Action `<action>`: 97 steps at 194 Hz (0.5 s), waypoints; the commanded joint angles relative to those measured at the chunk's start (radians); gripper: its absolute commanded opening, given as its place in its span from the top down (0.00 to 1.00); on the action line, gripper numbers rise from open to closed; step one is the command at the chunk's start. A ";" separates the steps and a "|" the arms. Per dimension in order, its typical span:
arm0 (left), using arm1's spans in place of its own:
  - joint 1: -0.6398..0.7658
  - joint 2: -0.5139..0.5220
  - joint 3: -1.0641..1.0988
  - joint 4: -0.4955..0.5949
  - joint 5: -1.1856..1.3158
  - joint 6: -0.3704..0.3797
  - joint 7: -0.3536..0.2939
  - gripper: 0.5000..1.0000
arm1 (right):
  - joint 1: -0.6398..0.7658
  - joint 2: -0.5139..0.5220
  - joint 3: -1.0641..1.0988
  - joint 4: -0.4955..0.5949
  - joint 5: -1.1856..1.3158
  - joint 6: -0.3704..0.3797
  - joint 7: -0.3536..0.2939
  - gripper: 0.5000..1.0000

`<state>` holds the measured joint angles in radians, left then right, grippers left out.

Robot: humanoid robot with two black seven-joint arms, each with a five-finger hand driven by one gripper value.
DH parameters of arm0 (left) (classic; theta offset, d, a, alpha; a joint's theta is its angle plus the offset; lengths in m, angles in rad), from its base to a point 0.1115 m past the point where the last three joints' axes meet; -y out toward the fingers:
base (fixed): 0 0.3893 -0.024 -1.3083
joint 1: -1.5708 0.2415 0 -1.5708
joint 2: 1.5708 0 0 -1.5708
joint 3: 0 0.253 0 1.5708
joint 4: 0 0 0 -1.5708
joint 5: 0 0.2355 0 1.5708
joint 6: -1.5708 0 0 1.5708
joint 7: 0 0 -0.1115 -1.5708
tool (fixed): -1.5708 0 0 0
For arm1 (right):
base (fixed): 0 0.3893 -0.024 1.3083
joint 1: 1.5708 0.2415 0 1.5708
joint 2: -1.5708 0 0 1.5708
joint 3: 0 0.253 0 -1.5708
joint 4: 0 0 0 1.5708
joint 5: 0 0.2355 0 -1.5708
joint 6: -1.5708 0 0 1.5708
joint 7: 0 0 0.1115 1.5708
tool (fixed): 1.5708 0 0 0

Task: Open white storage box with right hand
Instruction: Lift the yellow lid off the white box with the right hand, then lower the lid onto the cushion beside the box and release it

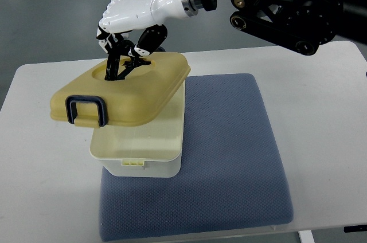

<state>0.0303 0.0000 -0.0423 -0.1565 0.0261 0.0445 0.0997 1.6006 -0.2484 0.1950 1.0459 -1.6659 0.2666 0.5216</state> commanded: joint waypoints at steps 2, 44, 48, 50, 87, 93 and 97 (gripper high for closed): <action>0.000 0.000 0.001 0.000 0.000 0.000 0.000 0.00 | 0.007 -0.094 0.008 0.026 0.002 0.003 0.018 1.00; 0.000 0.000 0.001 0.000 0.000 0.000 0.000 0.00 | -0.016 -0.331 0.004 0.112 0.008 0.002 0.049 1.00; 0.000 0.000 0.001 0.000 0.000 0.000 0.000 0.00 | -0.027 -0.353 0.004 0.118 0.008 0.002 0.055 1.00; -0.001 0.000 0.001 0.000 0.000 0.000 0.000 0.00 | -0.034 -0.364 0.004 0.121 0.008 -0.001 0.058 1.00; 0.000 0.000 0.001 0.000 0.000 0.000 0.000 0.00 | -0.145 -0.511 0.004 0.149 0.006 -0.032 0.078 1.00; -0.001 0.000 0.001 0.000 0.000 0.000 0.000 0.00 | -0.166 -0.528 0.003 0.149 0.005 -0.049 0.078 1.00; -0.001 0.000 0.001 0.000 0.000 0.000 0.000 0.00 | -0.179 -0.535 0.000 0.149 0.005 -0.061 0.083 1.00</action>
<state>0.0302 0.0000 -0.0414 -0.1565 0.0261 0.0445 0.0997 1.4837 -0.7291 0.1993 1.1910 -1.6584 0.2453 0.5964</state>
